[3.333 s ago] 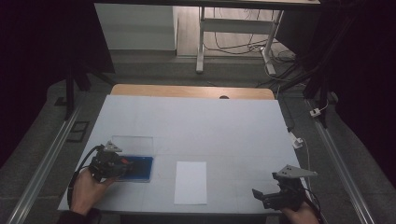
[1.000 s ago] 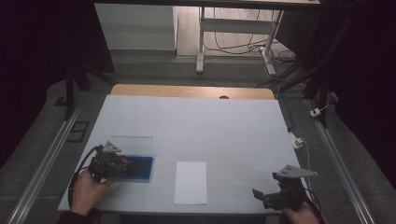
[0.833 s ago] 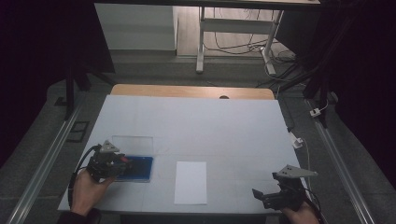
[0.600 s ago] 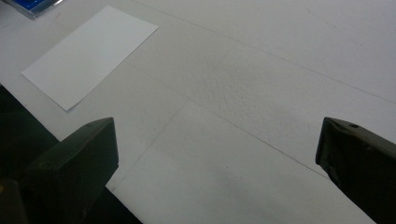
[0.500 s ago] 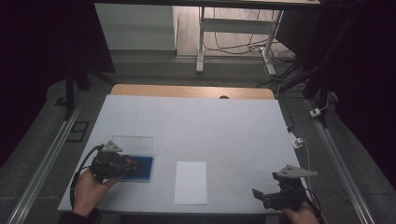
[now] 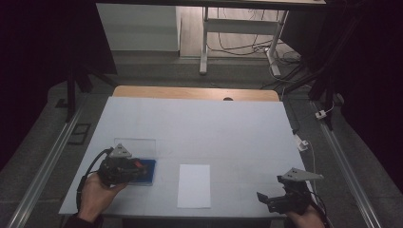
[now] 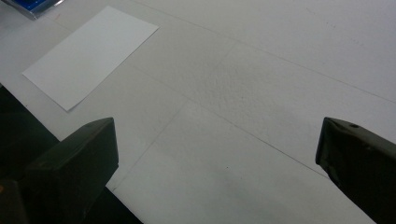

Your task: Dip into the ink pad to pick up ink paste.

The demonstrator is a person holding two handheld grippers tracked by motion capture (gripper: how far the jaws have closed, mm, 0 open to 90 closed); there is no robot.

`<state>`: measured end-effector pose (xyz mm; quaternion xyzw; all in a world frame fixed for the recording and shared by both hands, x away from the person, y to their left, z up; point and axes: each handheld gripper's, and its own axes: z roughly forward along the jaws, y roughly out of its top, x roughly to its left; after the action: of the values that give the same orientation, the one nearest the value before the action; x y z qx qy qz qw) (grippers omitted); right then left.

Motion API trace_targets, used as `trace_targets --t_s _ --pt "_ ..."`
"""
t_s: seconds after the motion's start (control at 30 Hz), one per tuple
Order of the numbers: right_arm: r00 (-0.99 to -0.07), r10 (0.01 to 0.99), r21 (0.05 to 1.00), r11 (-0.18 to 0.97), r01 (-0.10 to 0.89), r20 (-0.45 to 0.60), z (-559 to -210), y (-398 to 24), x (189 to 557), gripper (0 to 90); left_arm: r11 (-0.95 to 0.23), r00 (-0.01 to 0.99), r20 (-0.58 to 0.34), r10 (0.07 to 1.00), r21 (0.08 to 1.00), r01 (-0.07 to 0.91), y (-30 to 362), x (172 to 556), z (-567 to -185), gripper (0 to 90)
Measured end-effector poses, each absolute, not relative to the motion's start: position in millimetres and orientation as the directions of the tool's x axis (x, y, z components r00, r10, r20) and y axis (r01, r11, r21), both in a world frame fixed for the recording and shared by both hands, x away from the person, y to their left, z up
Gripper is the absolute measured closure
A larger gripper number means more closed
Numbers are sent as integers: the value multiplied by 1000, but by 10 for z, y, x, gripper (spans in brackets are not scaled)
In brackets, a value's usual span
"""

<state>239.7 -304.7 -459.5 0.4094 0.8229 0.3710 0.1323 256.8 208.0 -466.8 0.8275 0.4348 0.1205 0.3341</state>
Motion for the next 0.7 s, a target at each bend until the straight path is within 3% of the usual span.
trace_targets --t_s 0.7 --pt "-627 774 716 386 582 92 -4598 -3048 2405 0 -439 685 -101 721 699 565 1796 2612 -4512 583"
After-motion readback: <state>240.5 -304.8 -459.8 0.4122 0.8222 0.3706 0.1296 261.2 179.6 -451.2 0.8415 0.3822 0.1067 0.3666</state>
